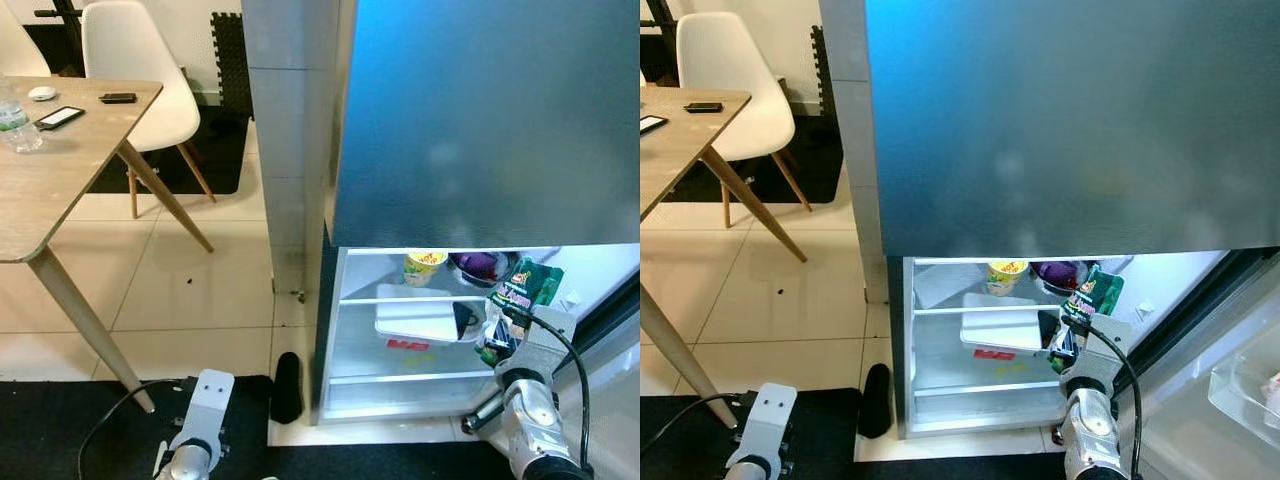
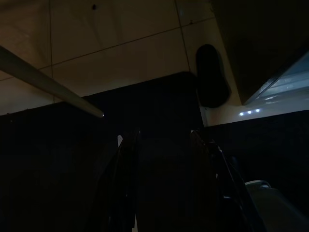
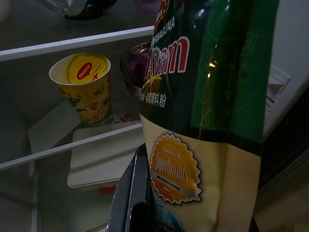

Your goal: Restocking fridge

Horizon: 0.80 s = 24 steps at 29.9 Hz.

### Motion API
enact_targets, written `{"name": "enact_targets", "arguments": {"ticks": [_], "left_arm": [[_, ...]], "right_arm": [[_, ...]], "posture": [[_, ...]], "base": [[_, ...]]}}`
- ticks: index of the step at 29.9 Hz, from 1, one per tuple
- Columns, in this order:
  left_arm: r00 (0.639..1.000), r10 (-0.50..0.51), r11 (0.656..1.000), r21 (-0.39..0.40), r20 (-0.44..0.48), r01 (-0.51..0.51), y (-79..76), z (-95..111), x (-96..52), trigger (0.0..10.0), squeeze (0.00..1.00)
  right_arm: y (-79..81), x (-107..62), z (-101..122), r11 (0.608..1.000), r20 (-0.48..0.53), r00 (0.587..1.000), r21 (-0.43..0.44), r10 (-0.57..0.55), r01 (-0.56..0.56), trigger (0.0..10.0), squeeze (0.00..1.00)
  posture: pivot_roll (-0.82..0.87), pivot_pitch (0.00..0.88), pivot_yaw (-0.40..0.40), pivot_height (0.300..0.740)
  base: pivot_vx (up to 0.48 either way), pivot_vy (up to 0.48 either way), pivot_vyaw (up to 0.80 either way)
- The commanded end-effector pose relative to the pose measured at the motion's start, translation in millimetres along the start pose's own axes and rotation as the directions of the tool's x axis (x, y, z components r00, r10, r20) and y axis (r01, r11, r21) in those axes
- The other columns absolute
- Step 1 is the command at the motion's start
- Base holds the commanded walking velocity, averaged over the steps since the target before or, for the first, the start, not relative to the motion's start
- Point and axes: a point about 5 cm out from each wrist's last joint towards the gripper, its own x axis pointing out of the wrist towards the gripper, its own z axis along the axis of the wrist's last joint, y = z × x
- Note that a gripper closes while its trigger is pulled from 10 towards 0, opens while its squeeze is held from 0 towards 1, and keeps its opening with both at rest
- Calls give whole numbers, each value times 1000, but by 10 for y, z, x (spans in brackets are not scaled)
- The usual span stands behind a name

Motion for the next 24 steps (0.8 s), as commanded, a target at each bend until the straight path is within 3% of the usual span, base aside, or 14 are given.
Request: {"name": "enact_targets", "arguments": {"ticks": [1, 24], "left_arm": [[1000, -21, 1000, -1, -17, 21, -71, -46, -22, 10000, 0], [1000, -22, 1000, 8, -9, 22, -65, -29, -17, 10000, 0]], "right_arm": [[7, 23, 74, 1000, 34, 999, 2, 3, -3, 10000, 0], [12, 23, 72, 1000, 33, 999, 4, 7, -7, 10000, 0]], "posture": [[-17, 16, -47, 740], [-17, 17, -45, 740]], "base": [[0, -300, 0], [0, -407, 0]]}}
